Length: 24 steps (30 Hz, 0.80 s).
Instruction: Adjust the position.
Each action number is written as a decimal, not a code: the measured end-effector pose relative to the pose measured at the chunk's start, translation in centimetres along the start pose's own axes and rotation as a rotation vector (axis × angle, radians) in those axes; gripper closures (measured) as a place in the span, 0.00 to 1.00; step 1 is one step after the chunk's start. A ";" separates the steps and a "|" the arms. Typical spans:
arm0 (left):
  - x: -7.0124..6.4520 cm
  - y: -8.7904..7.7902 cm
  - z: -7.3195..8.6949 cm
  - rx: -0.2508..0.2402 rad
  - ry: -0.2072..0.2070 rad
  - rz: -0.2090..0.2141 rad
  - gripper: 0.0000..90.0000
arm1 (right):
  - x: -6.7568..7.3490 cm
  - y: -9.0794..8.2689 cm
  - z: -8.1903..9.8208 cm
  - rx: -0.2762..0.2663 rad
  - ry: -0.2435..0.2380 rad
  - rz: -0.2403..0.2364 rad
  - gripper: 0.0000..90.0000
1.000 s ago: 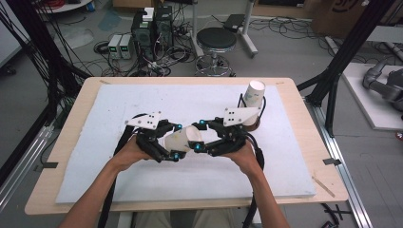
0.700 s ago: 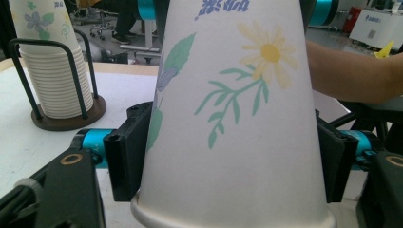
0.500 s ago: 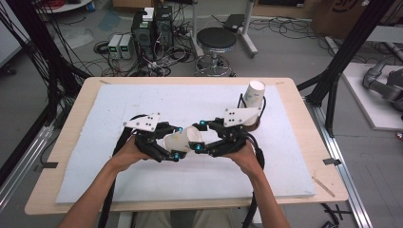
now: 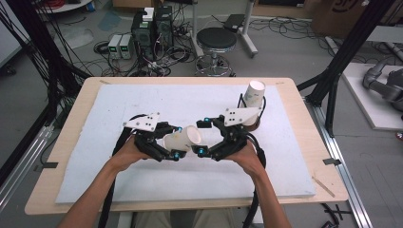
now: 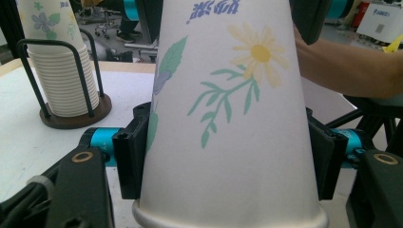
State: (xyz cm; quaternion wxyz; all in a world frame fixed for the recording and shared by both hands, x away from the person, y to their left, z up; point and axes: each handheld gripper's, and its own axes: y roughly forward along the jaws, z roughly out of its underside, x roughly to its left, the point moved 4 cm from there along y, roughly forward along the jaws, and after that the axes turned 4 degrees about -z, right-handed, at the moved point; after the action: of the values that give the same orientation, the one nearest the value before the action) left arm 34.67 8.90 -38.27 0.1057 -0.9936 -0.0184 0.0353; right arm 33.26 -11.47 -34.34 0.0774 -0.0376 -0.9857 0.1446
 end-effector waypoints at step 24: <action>-0.9 -3.2 -0.6 0.269 -0.009 -0.088 0.36 | 0.0 -0.4 0.1 0.228 -0.051 0.074 0.15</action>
State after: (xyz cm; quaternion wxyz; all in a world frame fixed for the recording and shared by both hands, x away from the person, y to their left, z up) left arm 33.70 11.85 -37.00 0.2394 -0.9685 -0.0577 0.0371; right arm 33.22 -11.94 -34.34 0.0507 -0.0612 -0.9625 0.2595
